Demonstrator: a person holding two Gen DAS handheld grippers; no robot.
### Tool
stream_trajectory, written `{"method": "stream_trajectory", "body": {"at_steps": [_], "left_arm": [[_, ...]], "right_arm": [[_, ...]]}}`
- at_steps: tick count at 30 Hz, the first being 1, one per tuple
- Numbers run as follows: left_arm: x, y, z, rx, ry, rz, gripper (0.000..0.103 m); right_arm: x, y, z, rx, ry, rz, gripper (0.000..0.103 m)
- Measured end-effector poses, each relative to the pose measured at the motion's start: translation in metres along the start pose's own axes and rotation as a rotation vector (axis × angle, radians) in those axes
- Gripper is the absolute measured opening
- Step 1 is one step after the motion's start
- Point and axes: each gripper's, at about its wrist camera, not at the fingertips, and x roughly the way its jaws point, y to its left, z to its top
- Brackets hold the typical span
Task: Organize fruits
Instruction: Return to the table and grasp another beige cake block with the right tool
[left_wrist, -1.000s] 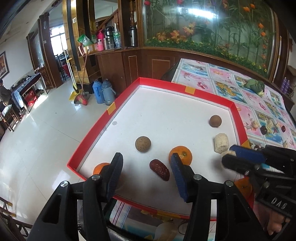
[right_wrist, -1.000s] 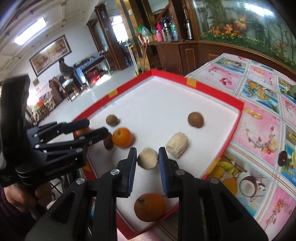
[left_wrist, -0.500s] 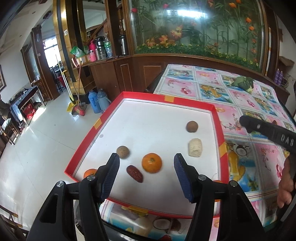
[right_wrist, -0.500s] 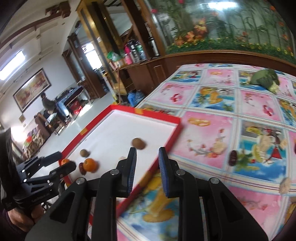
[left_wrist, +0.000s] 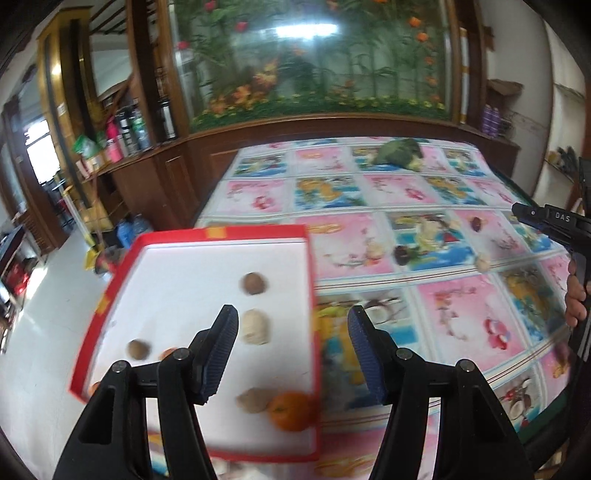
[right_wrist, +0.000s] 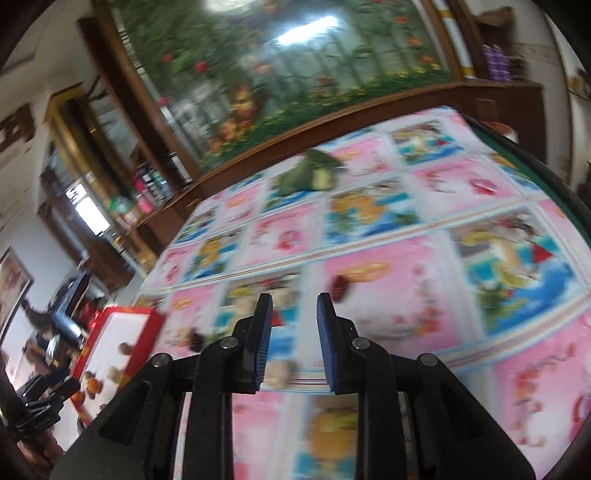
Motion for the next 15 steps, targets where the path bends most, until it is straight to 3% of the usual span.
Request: {"method": "stream_trajectory", "body": {"at_steps": [5, 15], "left_arm": [[0.021, -0.030, 0.007, 0.038, 0.040, -0.060, 0.062], [0.046, -0.041, 0.010, 0.045, 0.096, -0.077, 0.062]], "right_arm": [[0.005, -0.024, 0.003, 0.072, 0.062, -0.006, 0.026], [0.036, 0.045, -0.034, -0.230, 0.226, 0.012, 0.027]]}}
